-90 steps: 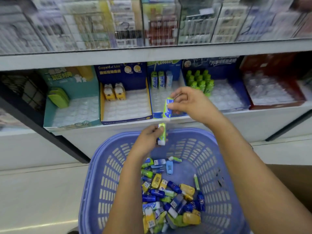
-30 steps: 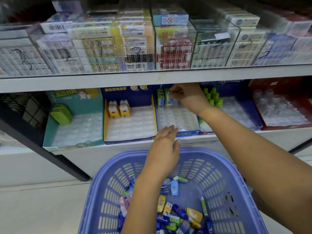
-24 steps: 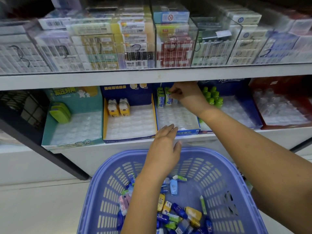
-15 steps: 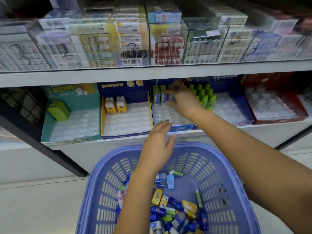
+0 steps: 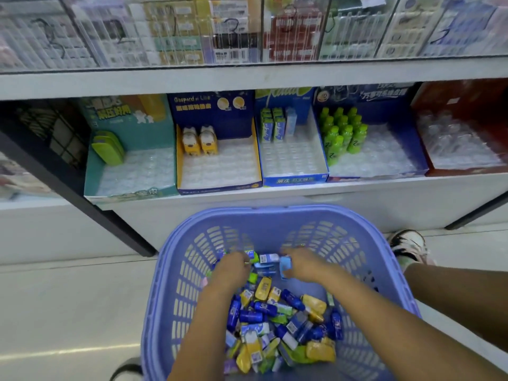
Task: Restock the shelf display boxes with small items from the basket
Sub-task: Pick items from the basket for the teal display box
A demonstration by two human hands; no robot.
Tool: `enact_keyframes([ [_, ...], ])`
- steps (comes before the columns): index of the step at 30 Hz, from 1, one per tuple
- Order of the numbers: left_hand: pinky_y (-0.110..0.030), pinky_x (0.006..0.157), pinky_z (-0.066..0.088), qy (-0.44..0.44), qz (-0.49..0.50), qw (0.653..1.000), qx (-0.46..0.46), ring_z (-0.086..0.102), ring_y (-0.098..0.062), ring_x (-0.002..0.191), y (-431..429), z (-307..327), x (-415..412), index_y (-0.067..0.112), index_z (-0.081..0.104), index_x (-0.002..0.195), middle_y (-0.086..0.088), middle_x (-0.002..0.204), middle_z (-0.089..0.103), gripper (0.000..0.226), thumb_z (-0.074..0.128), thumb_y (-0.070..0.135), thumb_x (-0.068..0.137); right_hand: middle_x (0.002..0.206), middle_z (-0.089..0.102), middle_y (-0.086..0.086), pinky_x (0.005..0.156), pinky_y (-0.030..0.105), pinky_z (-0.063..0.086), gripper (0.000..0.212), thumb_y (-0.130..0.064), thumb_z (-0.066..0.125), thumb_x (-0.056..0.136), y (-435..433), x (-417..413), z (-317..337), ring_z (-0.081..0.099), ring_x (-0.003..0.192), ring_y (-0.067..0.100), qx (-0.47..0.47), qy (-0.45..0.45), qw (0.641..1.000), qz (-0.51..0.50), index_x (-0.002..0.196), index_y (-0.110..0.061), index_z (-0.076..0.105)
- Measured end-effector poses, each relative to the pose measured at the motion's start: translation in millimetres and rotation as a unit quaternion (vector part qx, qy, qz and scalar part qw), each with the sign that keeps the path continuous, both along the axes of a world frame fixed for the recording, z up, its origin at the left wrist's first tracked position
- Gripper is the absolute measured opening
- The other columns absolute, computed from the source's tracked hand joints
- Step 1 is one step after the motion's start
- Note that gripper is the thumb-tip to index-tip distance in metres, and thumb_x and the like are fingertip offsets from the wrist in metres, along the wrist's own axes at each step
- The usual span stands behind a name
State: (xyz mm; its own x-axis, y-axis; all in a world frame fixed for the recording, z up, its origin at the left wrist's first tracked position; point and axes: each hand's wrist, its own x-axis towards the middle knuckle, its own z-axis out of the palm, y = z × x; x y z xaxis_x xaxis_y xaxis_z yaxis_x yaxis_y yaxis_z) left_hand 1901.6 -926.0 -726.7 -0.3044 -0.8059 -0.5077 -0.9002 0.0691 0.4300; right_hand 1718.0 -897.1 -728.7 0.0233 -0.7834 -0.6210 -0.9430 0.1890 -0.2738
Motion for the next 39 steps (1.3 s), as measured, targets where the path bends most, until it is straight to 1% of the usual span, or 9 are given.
enact_keyframes([
  [4,-0.033,0.095,0.044,0.003,-0.061,0.998,0.015,0.054,-0.029,0.118,11,-32,-5,0.008,0.056,0.127,-0.017,0.13,0.057,0.036,0.046,0.008,0.092,0.126,0.054,0.015,0.081,0.028,0.04,0.035,-0.014,0.055,0.088,8,-2,-46,0.051,0.116,0.028,0.011,-0.016,0.999,-0.037,0.122,-0.016,0.046],
  [9,-0.035,0.098,0.039,-0.022,-0.111,0.993,0.019,0.047,-0.029,0.123,13,-60,-19,0.001,0.048,0.13,-0.02,0.134,0.049,0.043,0.044,-0.004,0.088,0.145,0.031,0.022,0.09,0.036,0.049,0.073,-0.015,0.051,0.093,12,1,-83,0.055,0.113,0.034,0.03,0.009,0.997,-0.067,0.151,-0.023,0.007],
  [13,-0.031,0.113,0.023,-0.057,-0.124,0.991,-0.014,0.024,-0.024,0.14,17,-81,-27,0.005,0.024,0.148,-0.009,0.155,0.023,0.061,0.042,0.002,0.09,0.132,0.042,0.019,0.077,0.037,0.048,0.065,-0.026,0.06,0.089,14,4,-96,0.058,0.103,0.035,-0.008,0.0,0.995,-0.096,0.142,-0.02,0.023],
  [19,-0.042,0.107,0.028,-0.108,-0.112,0.986,-0.062,0.024,-0.028,0.134,28,-102,-41,0.017,0.002,0.152,0.002,0.159,0.009,0.074,0.041,0.01,0.09,0.139,0.038,0.015,0.085,0.037,0.046,0.07,-0.006,0.055,0.088,7,4,-108,0.052,0.115,0.032,0.028,0.062,0.992,-0.105,0.146,-0.013,0.016],
  [21,-0.042,0.106,0.027,-0.116,-0.094,0.987,-0.06,0.025,-0.028,0.133,30,-106,-46,0.018,-0.001,0.152,0.003,0.159,0.006,0.074,0.04,0.009,0.091,0.129,0.045,0.012,0.086,0.035,0.043,0.052,-0.013,0.053,0.091,-2,2,-101,0.053,0.111,0.028,0.084,0.042,0.987,-0.127,0.138,-0.011,0.029],
  [24,-0.041,0.104,0.028,-0.142,-0.076,0.984,-0.077,0.028,-0.03,0.131,26,-105,-56,0.017,0.006,0.151,-0.002,0.155,0.015,0.071,0.045,0.012,0.092,0.086,0.052,0.008,0.072,0.033,0.043,0.007,-0.016,0.046,0.096,-12,-4,-82,0.058,0.086,0.024,0.149,-0.01,0.985,-0.086,0.097,-0.011,0.041],
  [28,-0.042,0.104,0.028,-0.165,-0.082,0.978,-0.097,0.033,-0.031,0.127,14,-97,-62,0.015,0.032,0.14,-0.007,0.139,0.038,0.05,0.045,0.017,0.092,0.059,0.027,0.006,0.049,0.027,0.026,0.031,-0.008,0.05,0.085,-13,-24,-58,0.029,0.049,0.018,0.182,-0.06,0.975,-0.11,0.062,-0.015,0.03],
  [33,-0.042,0.105,0.03,-0.161,-0.085,0.981,-0.074,0.034,-0.029,0.13,8,-100,-58,0.014,0.034,0.137,-0.006,0.14,0.041,0.05,0.051,0.034,0.094,0.062,0.018,0.005,0.051,0.027,0.021,0.027,-0.005,0.045,0.076,-17,-44,-32,0.018,0.051,0.017,0.181,-0.16,0.959,-0.146,0.065,-0.018,0.024],
  [39,-0.039,0.101,0.036,-0.174,-0.094,0.979,-0.047,0.04,-0.029,0.127,6,-98,-58,0.01,0.037,0.132,-0.01,0.135,0.045,0.066,0.065,0.046,0.084,0.072,0.042,0.007,0.049,0.022,0.029,0.016,-0.009,0.047,0.079,-12,-52,-8,0.033,0.055,0.014,0.2,-0.244,0.924,-0.217,0.093,-0.016,0.047],
])
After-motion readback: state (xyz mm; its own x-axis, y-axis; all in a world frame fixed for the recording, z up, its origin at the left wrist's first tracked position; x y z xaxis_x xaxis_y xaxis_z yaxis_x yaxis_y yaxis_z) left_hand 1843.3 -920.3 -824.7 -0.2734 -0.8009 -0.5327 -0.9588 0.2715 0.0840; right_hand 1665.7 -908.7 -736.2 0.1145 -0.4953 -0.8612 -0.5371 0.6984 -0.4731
